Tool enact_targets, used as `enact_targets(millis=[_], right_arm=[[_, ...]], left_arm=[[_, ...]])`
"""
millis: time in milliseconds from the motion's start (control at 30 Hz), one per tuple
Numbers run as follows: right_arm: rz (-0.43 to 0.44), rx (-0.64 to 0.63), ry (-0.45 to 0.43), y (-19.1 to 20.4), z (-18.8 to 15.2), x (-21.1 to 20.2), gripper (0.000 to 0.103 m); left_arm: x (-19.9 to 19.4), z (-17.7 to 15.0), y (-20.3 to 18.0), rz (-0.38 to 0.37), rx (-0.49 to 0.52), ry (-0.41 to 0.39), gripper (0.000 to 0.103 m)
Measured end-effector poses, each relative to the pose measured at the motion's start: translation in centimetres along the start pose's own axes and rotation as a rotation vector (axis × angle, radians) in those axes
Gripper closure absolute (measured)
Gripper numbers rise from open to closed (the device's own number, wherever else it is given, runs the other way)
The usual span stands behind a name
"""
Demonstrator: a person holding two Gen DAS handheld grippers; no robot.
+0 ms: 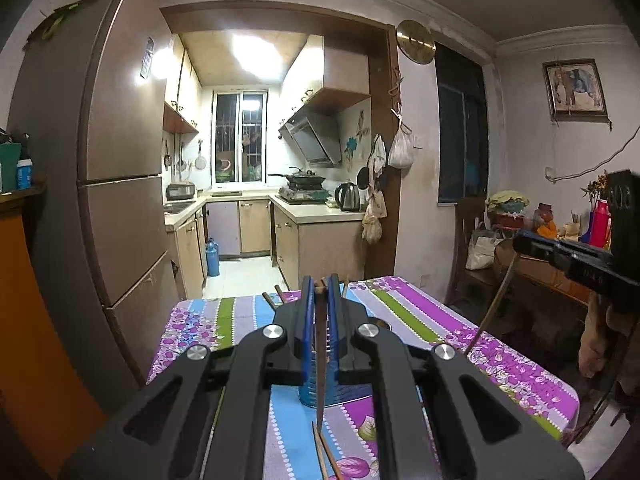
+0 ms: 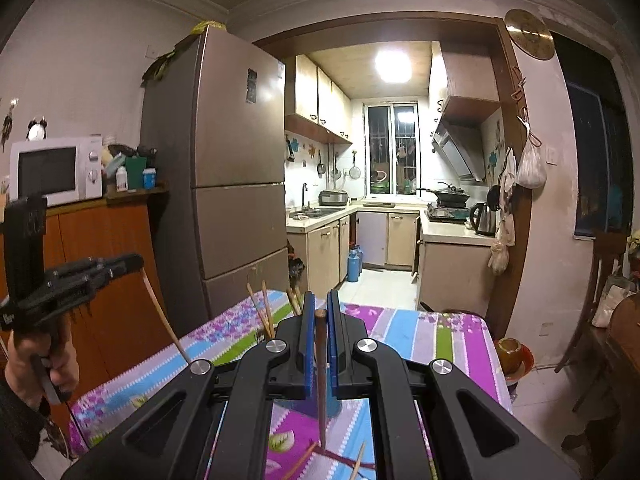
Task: Organize utensils
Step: 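Lift both chopsticks upright and lower them into the blue holder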
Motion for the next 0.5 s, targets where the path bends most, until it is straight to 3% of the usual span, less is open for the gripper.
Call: enact_targets(millis=[500], right_arm=[[-0.012,0.009,-0.033,-1.3,8.1,5.2,0.096]], left_arm=[[3.4,7.2,-1.6,0.004,-0.025,-0.039,0.098]])
Point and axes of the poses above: each gripper's, at about its wrist camera, not at the fingertips, and x roughly the way its jaws point, y to its left, z to its top, the point moved 1 cm from there along x, roughly the way its jaws point, and after that the axes turned 13 degrees about -x, right-handed, at the moved point
